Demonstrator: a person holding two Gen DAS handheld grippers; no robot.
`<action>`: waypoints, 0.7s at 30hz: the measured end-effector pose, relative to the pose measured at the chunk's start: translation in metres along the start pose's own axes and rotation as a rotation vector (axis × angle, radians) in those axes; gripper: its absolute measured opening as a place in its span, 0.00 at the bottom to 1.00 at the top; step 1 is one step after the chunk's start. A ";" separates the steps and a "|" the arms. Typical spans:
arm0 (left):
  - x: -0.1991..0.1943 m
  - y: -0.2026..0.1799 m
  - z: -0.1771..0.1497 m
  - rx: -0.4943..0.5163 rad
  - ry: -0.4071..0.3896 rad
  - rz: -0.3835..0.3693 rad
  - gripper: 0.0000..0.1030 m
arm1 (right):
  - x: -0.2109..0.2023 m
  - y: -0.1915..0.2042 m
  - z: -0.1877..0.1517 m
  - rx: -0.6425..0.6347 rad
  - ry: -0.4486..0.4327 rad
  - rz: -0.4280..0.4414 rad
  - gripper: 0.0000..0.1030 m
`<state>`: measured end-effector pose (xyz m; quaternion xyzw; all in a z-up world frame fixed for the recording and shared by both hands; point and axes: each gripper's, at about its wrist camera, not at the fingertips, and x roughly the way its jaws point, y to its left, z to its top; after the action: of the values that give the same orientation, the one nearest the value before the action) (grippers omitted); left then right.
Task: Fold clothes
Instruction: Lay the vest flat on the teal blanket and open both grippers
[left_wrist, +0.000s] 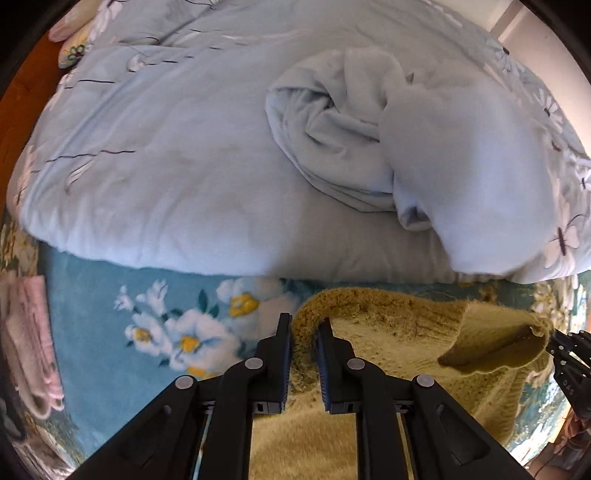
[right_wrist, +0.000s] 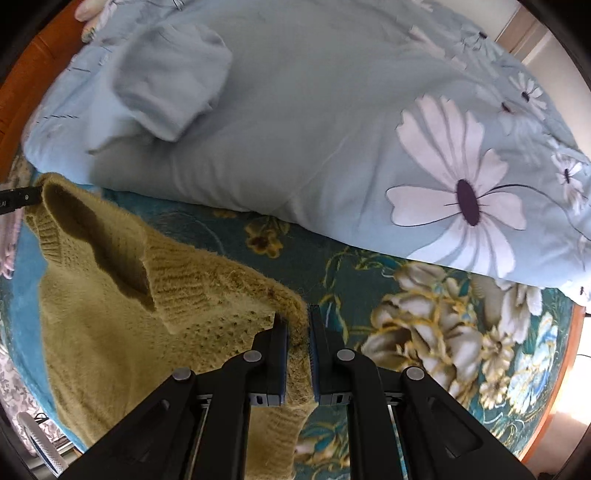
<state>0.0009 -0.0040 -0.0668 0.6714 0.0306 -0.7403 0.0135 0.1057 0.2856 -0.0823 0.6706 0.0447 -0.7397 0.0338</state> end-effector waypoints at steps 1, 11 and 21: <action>0.007 -0.002 0.003 0.009 0.009 0.006 0.15 | 0.008 -0.001 0.002 0.002 0.014 0.003 0.10; -0.004 0.029 -0.012 -0.061 -0.003 -0.059 0.46 | 0.045 -0.016 -0.004 0.054 0.067 0.041 0.24; -0.026 0.117 -0.155 -0.316 0.046 -0.122 0.50 | -0.015 -0.050 -0.118 0.444 -0.048 0.206 0.34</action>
<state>0.1641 -0.1112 -0.0595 0.6747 0.1877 -0.7101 0.0731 0.2185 0.3482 -0.0782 0.6449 -0.1887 -0.7396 -0.0381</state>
